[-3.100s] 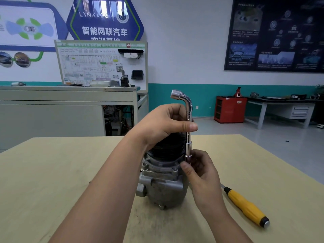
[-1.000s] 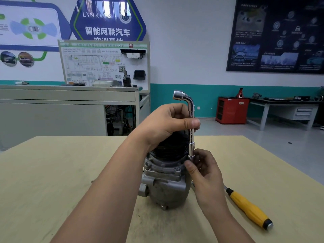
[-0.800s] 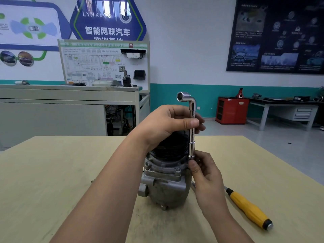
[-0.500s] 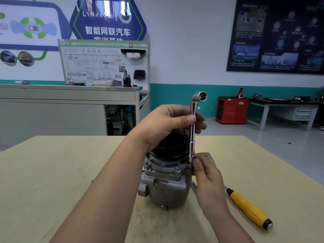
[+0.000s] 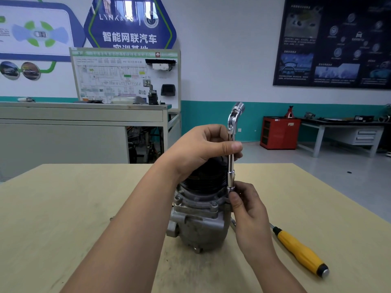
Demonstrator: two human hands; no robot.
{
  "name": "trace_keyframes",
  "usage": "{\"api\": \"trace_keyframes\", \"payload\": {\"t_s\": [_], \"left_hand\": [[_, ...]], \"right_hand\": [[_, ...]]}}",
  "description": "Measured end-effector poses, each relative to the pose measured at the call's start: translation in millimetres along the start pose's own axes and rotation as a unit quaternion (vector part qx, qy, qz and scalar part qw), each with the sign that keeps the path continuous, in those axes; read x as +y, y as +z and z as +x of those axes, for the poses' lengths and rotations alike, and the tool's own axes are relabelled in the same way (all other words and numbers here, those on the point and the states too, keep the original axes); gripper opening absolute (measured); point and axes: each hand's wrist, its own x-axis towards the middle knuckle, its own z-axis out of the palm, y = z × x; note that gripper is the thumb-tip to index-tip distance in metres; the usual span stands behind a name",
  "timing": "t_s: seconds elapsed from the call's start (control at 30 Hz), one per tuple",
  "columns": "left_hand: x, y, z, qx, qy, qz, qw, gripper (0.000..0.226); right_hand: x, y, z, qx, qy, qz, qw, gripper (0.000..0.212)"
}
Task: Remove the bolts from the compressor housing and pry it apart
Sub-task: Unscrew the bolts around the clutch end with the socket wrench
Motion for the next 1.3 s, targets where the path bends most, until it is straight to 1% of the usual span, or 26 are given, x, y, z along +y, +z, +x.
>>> {"api": "trace_keyframes", "payload": {"t_s": [0.1, 0.2, 0.3, 0.4, 0.53, 0.63, 0.7, 0.8, 0.9, 1.1, 1.2, 1.3], "left_hand": [[-0.8, -0.9, -0.6, -0.013, 0.004, 0.013, 1.000, 0.017], [-2.1, -1.7, -0.1, -0.017, 0.005, -0.018, 1.000, 0.018], [-3.5, -2.4, 1.0, -0.011, 0.007, -0.024, 1.000, 0.015], [-4.8, -3.0, 2.1, 0.002, 0.007, -0.015, 1.000, 0.017], [-4.8, -2.0, 2.4, 0.013, 0.015, -0.008, 1.000, 0.020], [-4.1, -1.1, 2.7, 0.017, 0.020, -0.005, 1.000, 0.019], [-3.7, -0.5, 2.7, 0.018, 0.019, -0.005, 1.000, 0.019], [-1.9, -0.7, 1.9, 0.007, 0.018, 0.008, 1.000, 0.020], [-0.5, -1.7, 0.0, -0.017, 0.011, 0.011, 1.000, 0.018], [-1.9, -3.7, 0.0, -0.041, -0.001, -0.013, 0.999, 0.019], [-2.9, -4.8, 0.2, -0.033, -0.002, -0.012, 0.999, 0.014], [-4.1, -5.3, 0.8, -0.014, -0.004, -0.004, 1.000, 0.012]], "right_hand": [[-1.0, 0.4, 1.6, 0.001, -0.004, -0.026, 1.000, 0.018], [-1.1, 1.2, 1.5, 0.004, -0.006, -0.022, 1.000, 0.017], [-1.1, 1.9, 1.9, 0.004, -0.002, 0.000, 1.000, 0.027], [0.0, 1.3, 2.1, 0.001, 0.002, 0.013, 1.000, 0.031], [2.5, 0.2, 0.7, -0.006, 0.015, 0.029, 0.999, 0.026], [2.2, -0.2, 0.7, -0.003, 0.003, 0.012, 1.000, 0.024], [2.1, -0.1, 0.2, 0.000, -0.001, 0.022, 1.000, 0.024], [2.5, 0.3, -0.5, 0.004, 0.002, 0.025, 1.000, 0.024], [1.6, 1.9, 0.1, 0.009, -0.004, 0.006, 1.000, 0.018], [0.1, 3.2, 1.2, 0.012, -0.010, -0.012, 1.000, 0.028], [0.8, 2.2, 1.1, 0.008, -0.003, -0.005, 1.000, 0.030], [1.6, 1.6, 0.6, 0.002, 0.013, 0.022, 1.000, 0.026]]}}
